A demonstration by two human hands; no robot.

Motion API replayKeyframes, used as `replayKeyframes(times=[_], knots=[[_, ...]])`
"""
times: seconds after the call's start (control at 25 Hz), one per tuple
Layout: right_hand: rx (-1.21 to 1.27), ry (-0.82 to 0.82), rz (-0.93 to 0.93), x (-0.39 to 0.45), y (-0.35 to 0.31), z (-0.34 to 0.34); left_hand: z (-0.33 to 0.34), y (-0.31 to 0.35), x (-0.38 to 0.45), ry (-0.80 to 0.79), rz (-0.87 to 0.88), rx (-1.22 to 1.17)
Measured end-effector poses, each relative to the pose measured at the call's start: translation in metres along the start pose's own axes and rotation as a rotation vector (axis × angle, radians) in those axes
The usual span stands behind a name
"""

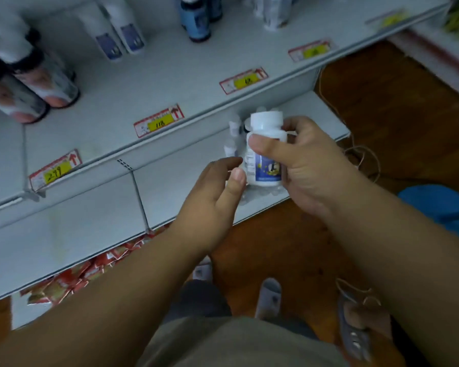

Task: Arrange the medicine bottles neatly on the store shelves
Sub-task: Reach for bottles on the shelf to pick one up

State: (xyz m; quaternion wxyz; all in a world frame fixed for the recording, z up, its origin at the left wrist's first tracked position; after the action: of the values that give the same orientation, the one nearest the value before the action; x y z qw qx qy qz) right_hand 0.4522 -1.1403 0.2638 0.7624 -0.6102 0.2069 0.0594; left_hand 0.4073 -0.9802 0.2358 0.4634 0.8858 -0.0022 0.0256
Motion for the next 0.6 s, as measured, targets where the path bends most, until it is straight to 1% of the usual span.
replayKeyframes(times=[0.08,0.16,0.28,0.4,0.48,0.6], knots=[[-0.057,-0.048,-0.048,-0.005,-0.028,0.014,-0.018,0.019,0.008,0.029,0.043,-0.045],[-0.128,-0.095,-0.128,-0.002,-0.041,0.039,-0.039,0.023,0.02,0.055,0.062,-0.036],[-0.233,-0.127,-0.242,0.012,-0.054,0.085,-0.07,0.011,0.043,0.087,0.011,-0.074],[-0.29,-0.127,-0.278,0.036,-0.065,0.134,-0.106,-0.009,0.078,0.189,0.068,-0.074],[-0.317,-0.145,-0.315,0.053,-0.068,0.166,-0.129,-0.024,0.1,0.223,0.083,0.015],[-0.39,-0.158,-0.379,0.079,-0.075,0.203,-0.153,-0.045,0.134,0.242,0.105,0.237]])
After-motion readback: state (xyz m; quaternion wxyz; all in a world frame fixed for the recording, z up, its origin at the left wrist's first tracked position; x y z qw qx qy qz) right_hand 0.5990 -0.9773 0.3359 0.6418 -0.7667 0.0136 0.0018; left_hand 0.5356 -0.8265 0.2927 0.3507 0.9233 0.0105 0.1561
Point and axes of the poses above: each hand's wrist, its own x-axis towards the middle knuckle, its own z-axis out of the palm, y = z × x, the point moved 1 cm from there along x, towards the middle knuckle, and after that the axes turned 14 degrees about y, right-handed, at the moved point
